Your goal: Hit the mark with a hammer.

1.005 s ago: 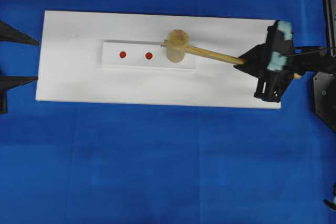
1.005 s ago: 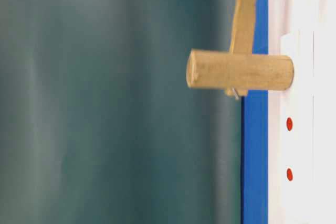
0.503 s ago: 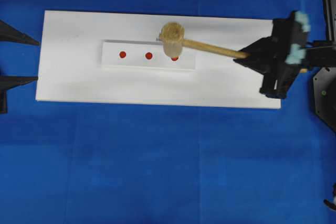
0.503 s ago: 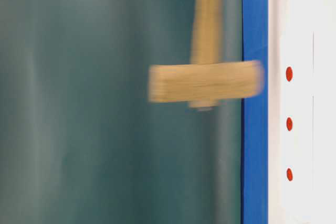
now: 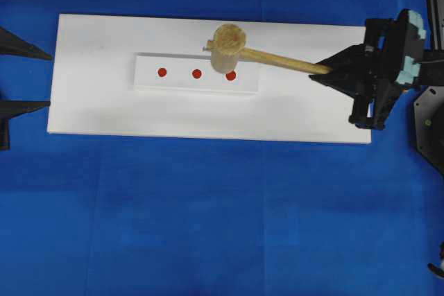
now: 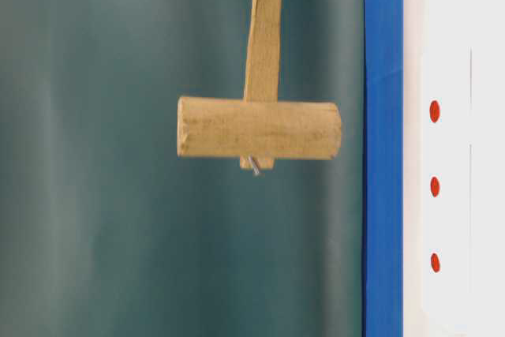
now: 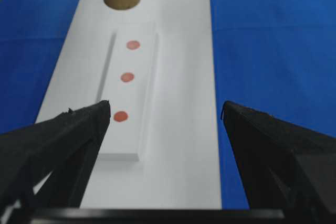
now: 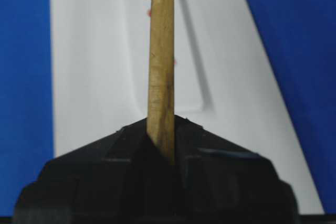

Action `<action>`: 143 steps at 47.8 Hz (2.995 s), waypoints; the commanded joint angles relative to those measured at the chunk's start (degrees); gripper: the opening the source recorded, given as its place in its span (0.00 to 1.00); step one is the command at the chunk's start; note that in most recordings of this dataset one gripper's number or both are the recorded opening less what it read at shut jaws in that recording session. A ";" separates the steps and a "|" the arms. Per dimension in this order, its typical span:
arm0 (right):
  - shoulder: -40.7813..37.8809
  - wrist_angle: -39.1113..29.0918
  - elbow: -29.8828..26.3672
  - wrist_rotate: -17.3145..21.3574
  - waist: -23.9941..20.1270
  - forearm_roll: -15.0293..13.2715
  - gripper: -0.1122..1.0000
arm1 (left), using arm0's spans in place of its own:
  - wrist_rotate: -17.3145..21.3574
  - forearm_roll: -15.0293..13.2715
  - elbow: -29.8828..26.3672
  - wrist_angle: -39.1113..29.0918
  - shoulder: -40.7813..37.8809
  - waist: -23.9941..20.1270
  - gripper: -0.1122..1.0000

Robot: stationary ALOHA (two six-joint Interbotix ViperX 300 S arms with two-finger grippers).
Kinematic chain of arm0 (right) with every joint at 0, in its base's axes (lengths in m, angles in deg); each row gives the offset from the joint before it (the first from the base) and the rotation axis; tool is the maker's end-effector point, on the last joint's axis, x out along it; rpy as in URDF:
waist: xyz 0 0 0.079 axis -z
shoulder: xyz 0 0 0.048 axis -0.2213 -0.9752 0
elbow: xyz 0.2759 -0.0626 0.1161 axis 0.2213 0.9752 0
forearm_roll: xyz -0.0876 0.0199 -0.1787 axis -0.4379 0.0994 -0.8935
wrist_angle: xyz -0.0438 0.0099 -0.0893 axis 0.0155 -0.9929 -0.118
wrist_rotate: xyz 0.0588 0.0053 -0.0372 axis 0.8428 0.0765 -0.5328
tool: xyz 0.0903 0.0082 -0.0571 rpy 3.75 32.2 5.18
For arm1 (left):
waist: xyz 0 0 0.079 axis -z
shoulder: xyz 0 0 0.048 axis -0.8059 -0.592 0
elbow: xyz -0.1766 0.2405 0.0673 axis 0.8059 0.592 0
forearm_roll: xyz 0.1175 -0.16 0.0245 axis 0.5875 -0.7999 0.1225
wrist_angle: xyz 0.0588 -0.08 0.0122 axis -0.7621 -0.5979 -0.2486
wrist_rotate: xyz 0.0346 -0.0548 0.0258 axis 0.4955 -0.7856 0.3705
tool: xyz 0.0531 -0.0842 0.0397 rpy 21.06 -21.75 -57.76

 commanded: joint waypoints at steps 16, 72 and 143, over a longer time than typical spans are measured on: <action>-13.89 -1.41 -13.71 -0.26 -1.32 -1.67 0.12 | -0.09 -0.09 -0.53 0.35 -0.62 -0.18 0.87; -22.50 -3.43 -21.97 -0.26 -1.32 -4.75 0.12 | -0.88 -0.09 -5.45 31.11 -32.34 -1.32 0.94; -22.41 -3.60 -22.06 0.09 -1.41 -4.66 0.12 | -2.29 0.09 -17.23 32.96 -50.36 -1.49 0.50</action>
